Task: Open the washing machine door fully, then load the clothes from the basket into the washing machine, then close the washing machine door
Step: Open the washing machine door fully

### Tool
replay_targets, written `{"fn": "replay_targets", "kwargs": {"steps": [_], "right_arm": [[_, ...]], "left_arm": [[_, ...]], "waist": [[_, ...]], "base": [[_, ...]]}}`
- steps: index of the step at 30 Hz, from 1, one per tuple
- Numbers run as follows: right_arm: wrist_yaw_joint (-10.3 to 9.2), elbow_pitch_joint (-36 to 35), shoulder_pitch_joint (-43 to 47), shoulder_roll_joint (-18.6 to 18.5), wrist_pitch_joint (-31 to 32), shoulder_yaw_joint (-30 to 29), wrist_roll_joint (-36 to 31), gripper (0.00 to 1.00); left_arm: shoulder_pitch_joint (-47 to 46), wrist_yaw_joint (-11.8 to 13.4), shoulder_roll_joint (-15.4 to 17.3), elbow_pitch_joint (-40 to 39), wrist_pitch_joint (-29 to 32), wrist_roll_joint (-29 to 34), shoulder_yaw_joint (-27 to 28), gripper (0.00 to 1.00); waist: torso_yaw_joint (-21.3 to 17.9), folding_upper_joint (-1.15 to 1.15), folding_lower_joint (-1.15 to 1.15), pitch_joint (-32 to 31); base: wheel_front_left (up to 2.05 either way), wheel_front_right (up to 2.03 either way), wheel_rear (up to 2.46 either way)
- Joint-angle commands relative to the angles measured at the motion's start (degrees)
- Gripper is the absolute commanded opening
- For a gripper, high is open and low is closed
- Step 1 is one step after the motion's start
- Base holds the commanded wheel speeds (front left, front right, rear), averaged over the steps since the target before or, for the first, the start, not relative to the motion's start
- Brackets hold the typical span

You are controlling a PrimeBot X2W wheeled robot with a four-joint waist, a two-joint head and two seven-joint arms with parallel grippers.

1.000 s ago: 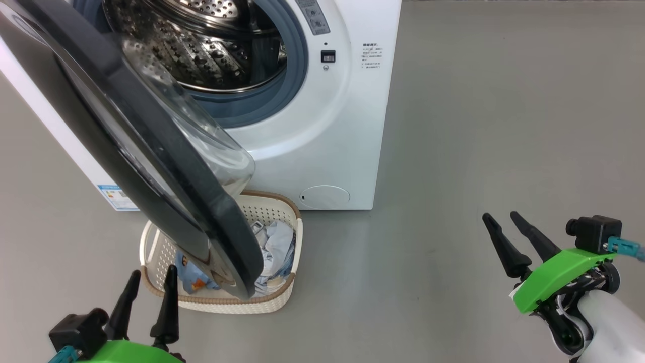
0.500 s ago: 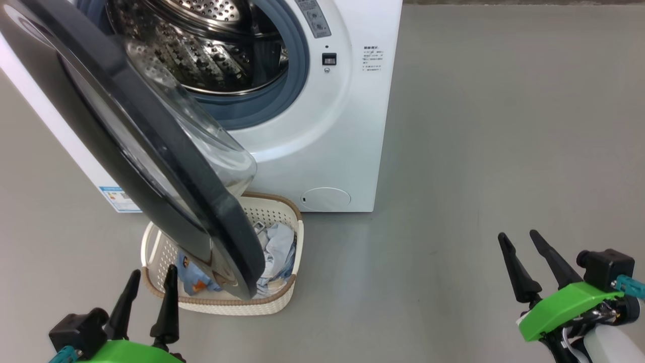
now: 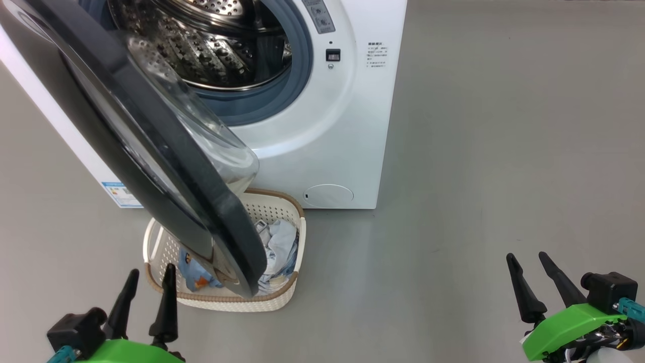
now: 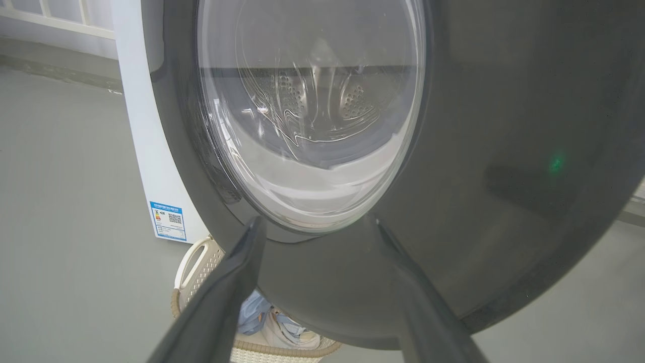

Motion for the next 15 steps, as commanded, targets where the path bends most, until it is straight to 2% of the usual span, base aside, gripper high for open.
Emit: {"fn": "replay_targets", "kwargs": {"steps": [1,2,4,5,10,15], "right_arm": [[0.10,-1.29,0.55,-0.40,-0.74,0.65,-0.55,1.00],[0.10,-1.35,0.65,-0.33,-0.74,0.45,-0.67,1.00],[0.10,-1.47,0.76,-0.22,-0.74,0.19,-0.90,1.00],[0.10,-1.51,0.79,-0.16,-0.74,0.09,-1.00,1.00],[0.10,-1.48,0.80,-0.05,-0.74,0.13,-1.17,1.00],[0.10,-1.61,0.64,-0.18,-0.74,0.34,-1.10,1.00]], "left_arm": [[-1.46,-0.09,0.77,-1.41,-0.37,0.12,2.42,1.00],[-1.54,-0.09,0.65,-1.57,-0.37,-0.08,2.63,0.83],[-1.81,-0.09,0.30,-2.00,-0.37,-0.55,3.46,0.18],[-1.95,-0.09,0.15,-2.25,-0.37,-0.86,3.65,0.00],[-2.97,-0.09,-0.56,-5.98,-0.37,-0.39,6.08,0.00],[-3.44,-0.09,-1.78,-15.14,-0.37,2.55,8.98,0.00]], "waist": [[0.04,0.00,0.00,-0.03],[0.06,0.00,0.00,-0.04],[0.09,0.00,0.00,0.04],[0.10,0.00,0.00,0.03],[0.23,0.00,0.00,-0.01],[0.45,0.00,0.00,0.07]], "base": [[0.00,0.00,0.00],[0.00,0.00,0.00],[0.00,0.00,0.00],[0.00,0.00,0.00],[0.00,0.00,0.00],[0.00,0.00,0.00]]}}
